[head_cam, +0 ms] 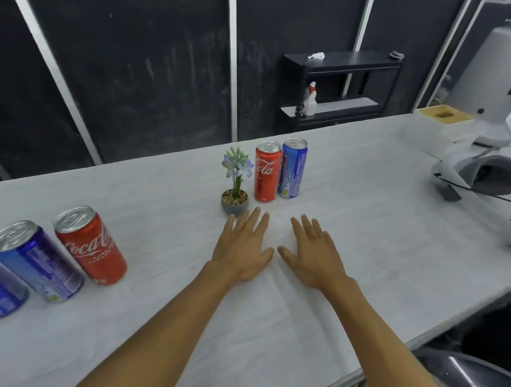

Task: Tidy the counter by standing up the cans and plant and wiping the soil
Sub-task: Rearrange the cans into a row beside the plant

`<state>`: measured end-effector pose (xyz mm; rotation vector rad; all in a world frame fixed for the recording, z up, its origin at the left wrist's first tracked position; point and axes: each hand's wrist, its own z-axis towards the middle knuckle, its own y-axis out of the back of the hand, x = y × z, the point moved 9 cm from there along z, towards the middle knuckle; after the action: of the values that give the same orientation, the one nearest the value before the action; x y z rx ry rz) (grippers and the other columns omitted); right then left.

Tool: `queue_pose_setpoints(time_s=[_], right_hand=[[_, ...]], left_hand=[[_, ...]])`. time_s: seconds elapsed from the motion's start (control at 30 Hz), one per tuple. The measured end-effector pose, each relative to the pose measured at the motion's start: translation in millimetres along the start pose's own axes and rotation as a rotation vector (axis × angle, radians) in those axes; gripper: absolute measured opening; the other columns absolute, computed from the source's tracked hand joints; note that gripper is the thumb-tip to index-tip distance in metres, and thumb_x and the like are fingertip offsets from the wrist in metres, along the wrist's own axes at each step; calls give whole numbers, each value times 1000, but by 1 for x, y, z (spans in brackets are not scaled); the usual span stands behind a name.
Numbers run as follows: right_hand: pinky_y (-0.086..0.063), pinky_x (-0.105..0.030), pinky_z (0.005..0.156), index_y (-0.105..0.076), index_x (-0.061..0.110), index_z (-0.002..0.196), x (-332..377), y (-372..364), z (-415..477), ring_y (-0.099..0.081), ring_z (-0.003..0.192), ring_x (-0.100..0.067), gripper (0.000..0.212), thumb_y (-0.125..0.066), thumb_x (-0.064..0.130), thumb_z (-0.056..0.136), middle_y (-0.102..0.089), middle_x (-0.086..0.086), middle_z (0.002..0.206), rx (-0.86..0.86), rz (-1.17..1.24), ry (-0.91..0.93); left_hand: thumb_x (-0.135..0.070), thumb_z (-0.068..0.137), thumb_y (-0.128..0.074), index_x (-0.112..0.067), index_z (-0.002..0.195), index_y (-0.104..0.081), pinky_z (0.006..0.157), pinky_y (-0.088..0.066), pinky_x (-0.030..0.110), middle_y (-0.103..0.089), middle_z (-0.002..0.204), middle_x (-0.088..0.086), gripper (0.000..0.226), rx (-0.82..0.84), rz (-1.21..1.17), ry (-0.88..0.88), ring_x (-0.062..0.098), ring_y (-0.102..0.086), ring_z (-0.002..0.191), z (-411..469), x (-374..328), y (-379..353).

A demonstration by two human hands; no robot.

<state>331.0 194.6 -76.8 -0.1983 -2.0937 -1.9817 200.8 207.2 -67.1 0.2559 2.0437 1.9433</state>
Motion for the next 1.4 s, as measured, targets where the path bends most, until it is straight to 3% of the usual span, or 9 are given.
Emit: queue_pose_setpoints(time_s=[0.37,0.5,0.67,0.8,0.93,1.1,1.27,1.4], right_hand=[[-18,-40,119,-4,18,153,-23,44,75,-9,148,-22,82,-44,56,93,-7,-5,161,-125,240,-82],[-32,-35,109,-17,17,150,-16,69,93,-31,139,-22,75,-54,47,92,-29,-5,154,-247,405,-29],[-41,-35,102,-23,20,148,-17,73,125,-42,132,-23,75,-63,41,88,-38,-5,148,-277,623,-7],[-45,-35,98,-30,19,144,-17,71,144,-48,126,-23,72,-68,35,86,-45,-5,143,-293,787,-24],[-46,-38,98,-31,16,144,-20,66,155,-50,125,-25,69,-68,30,86,-47,-7,141,-294,854,-65],[-47,-36,95,-40,15,136,-28,60,160,-52,120,-24,63,-70,33,84,-51,-8,134,-290,851,-100],[-49,-35,94,-45,15,131,-33,58,150,-54,114,-21,60,-72,36,82,-54,-7,128,-331,841,-84],[-45,-24,88,-46,16,131,-36,61,128,-51,108,-12,60,-73,35,80,-56,-3,126,-403,900,-63]], left_hand=[[-53,93,-49,-19,153,7,116,-20,39,1,162,2,89,-159,-276,279,23,-8,149,62,6,26],[-51,89,-56,-20,153,4,114,-27,43,-10,161,3,93,-233,-454,387,23,-18,147,77,14,32],[-43,87,-65,-21,152,-5,109,-38,48,-28,154,5,91,-321,-682,419,24,-34,139,94,22,40],[-34,86,-68,-19,150,-13,105,-43,43,-37,148,7,86,-401,-906,451,24,-41,133,105,23,46],[-32,86,-69,-18,147,-19,97,-44,35,-42,144,7,80,-465,-1065,501,23,-46,128,109,23,47],[-32,87,-67,-18,147,-21,102,-41,38,-41,146,6,77,-490,-1107,531,23,-43,132,112,26,44],[-28,84,-71,-18,143,-28,94,-41,29,-45,142,5,74,-534,-1132,510,22,-45,129,106,25,42],[-25,83,-72,-18,143,-30,87,-37,18,-46,140,3,74,-548,-1180,474,12,-46,121,96,17,42]])
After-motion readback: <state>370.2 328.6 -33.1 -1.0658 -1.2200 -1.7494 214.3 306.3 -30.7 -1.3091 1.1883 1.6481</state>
